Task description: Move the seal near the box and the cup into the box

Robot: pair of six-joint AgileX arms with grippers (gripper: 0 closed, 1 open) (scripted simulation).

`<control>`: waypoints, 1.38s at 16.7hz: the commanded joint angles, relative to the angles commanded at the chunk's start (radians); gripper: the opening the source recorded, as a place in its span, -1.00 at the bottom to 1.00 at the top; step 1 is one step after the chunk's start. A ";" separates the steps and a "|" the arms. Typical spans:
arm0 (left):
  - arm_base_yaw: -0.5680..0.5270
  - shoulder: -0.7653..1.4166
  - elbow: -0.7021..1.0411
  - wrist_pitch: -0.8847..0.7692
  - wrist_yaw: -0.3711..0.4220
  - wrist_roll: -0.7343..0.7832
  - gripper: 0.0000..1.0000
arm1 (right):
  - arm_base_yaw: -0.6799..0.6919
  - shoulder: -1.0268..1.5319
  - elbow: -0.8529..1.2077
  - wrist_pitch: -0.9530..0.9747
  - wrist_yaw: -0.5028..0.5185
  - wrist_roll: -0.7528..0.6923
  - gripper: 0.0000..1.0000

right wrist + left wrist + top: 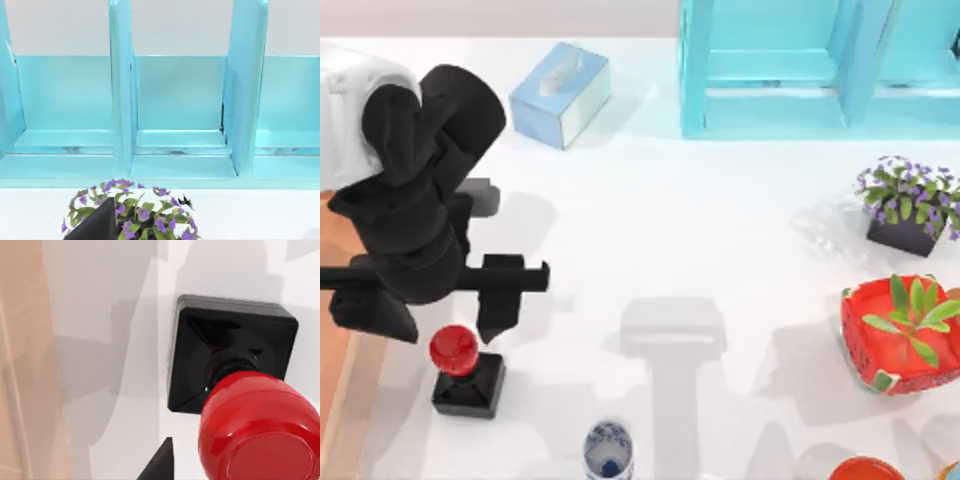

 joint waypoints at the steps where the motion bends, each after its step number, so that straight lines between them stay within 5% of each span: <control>1: 0.000 0.000 0.000 0.000 0.000 0.000 0.96 | 0.000 0.000 0.000 0.000 0.000 0.000 1.00; 12: -0.002 0.001 0.017 -0.017 -0.001 -0.001 1.00 | 0.000 0.000 0.000 0.000 0.000 0.000 1.00; 23: -0.007 -0.014 0.384 -0.398 0.000 -0.006 1.00 | 0.000 0.000 0.000 0.000 0.000 0.000 1.00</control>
